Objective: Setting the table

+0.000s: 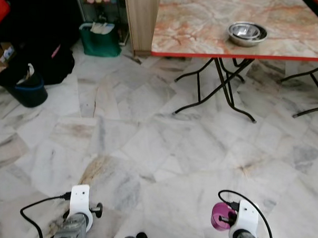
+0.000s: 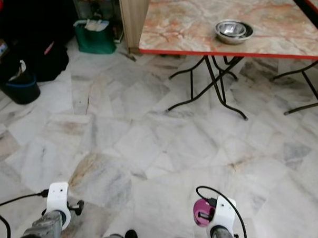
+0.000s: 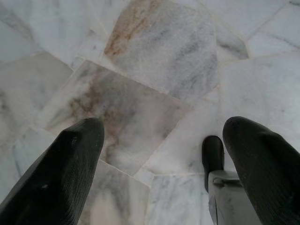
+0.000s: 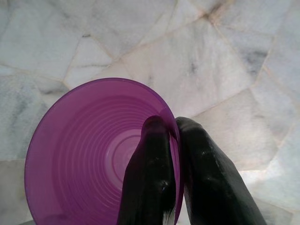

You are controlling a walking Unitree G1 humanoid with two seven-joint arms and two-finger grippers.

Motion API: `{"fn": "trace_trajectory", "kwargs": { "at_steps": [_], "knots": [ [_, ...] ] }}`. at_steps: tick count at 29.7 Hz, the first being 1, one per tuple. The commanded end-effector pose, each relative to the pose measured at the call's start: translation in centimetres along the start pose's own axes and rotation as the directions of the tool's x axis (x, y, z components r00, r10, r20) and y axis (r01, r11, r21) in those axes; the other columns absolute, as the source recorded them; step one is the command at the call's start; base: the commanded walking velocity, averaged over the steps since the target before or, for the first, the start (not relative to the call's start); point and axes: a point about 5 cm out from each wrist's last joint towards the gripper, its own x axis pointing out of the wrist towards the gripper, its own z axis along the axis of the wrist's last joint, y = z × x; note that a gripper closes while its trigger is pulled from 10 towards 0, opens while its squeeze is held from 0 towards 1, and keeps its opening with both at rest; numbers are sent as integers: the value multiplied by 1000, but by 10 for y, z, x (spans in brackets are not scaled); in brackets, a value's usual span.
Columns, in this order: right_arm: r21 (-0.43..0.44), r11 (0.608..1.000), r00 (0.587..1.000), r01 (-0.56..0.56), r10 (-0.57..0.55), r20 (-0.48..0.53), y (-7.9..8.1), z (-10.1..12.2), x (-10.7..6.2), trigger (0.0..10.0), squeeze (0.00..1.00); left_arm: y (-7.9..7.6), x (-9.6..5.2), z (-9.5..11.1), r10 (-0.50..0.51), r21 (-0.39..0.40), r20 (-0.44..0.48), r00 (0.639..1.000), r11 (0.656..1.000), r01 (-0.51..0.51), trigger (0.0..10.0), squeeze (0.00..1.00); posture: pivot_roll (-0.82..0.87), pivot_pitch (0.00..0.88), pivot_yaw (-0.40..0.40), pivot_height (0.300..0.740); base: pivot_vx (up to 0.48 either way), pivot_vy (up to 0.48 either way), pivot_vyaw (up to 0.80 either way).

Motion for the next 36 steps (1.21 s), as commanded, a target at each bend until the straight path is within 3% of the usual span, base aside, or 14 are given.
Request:
{"fn": "trace_trajectory", "kwargs": {
  "at_steps": [1,5,20,25,36],
  "knots": [
    [12,1000,1000,10,-10,-21,-3,-6,-2,10000,0,2,-1,-6,10,-8,-16,1000,1000,-10,10000,0,-77,157,60,740,416,0,-525],
    [4,1000,999,7,-7,-33,-2,-8,-2,10000,0,2,-1,-7,9,-4,-17,1000,1000,-9,10000,0,-80,144,63,740,435,0,-800],
    [7,1000,1000,9,-9,-23,2,-7,-2,10000,0,0,-2,-8,0,4,-21,1000,1000,0,10000,0,-81,145,62,740,436,0,0],
    [9,1000,999,15,-15,-28,1,-7,-1,10000,0,1,-2,-8,1,3,-21,1000,1000,-1,10000,0,-79,157,60,740,442,0,-773],
    [12,1000,999,25,-25,-21,-3,-8,-2,10000,0,-1,-2,-8,-1,6,-24,1000,1000,1,10000,0,-80,168,65,740,440,0,0]
  ]
}}
